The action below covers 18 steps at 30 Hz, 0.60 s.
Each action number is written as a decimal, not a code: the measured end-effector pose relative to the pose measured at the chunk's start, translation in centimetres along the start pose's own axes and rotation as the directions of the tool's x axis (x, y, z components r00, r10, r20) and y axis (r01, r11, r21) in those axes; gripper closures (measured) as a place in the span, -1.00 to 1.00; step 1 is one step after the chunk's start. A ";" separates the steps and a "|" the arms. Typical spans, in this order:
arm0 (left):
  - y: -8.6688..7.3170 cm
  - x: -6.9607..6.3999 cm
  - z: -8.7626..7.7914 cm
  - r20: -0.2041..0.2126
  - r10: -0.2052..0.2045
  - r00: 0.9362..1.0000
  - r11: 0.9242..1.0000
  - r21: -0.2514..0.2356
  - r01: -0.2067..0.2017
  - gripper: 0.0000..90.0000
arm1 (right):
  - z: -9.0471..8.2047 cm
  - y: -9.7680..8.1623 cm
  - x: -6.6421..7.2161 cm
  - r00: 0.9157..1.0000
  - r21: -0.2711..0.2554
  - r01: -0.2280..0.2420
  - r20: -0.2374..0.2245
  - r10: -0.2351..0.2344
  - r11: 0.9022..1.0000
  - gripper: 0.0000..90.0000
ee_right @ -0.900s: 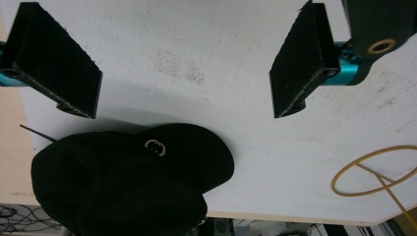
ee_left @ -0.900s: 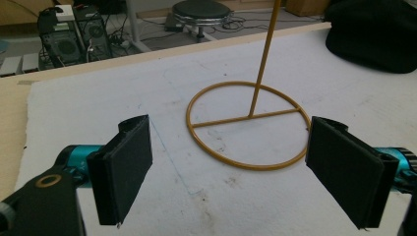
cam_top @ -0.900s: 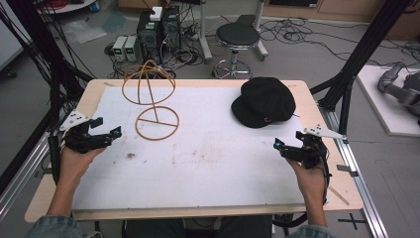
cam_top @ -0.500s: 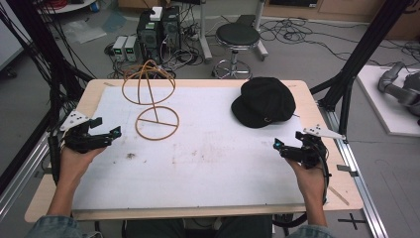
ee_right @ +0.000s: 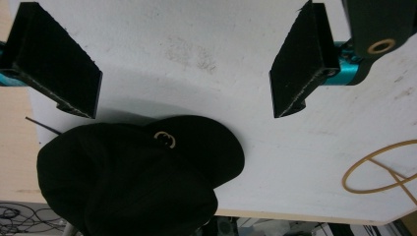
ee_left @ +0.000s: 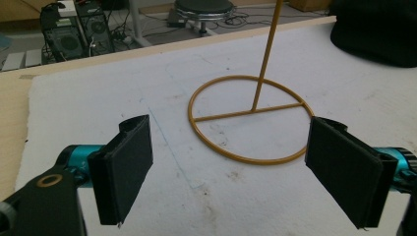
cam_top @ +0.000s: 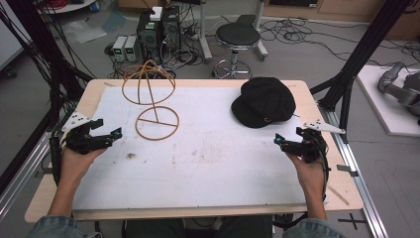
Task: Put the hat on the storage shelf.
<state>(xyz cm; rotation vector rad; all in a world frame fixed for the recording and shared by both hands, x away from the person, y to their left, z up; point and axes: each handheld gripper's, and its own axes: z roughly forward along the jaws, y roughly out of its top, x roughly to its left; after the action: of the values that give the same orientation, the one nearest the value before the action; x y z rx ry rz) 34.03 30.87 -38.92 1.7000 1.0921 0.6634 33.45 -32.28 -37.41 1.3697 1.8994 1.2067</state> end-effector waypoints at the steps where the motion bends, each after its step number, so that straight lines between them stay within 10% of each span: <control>1: 0.0 0.0 0.0 0.000 0.000 1.000 1.000 0.000 0.000 -0.59 | 0.2 0.2 -0.1 1.000 -0.001 0.005 0.001 -0.005 1.000 -0.73; 18: -0.2 -0.1 0.2 -0.011 0.010 1.000 1.000 0.023 -0.010 -0.58 | 2.8 5.4 -2.0 0.999 -0.013 0.036 0.037 -0.035 0.999 -0.73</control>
<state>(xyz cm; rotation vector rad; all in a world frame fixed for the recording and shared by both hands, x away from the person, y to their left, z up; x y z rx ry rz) 34.12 30.73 -39.19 1.7237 1.1037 0.6699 38.98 -32.56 -34.26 1.3366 1.8787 1.1674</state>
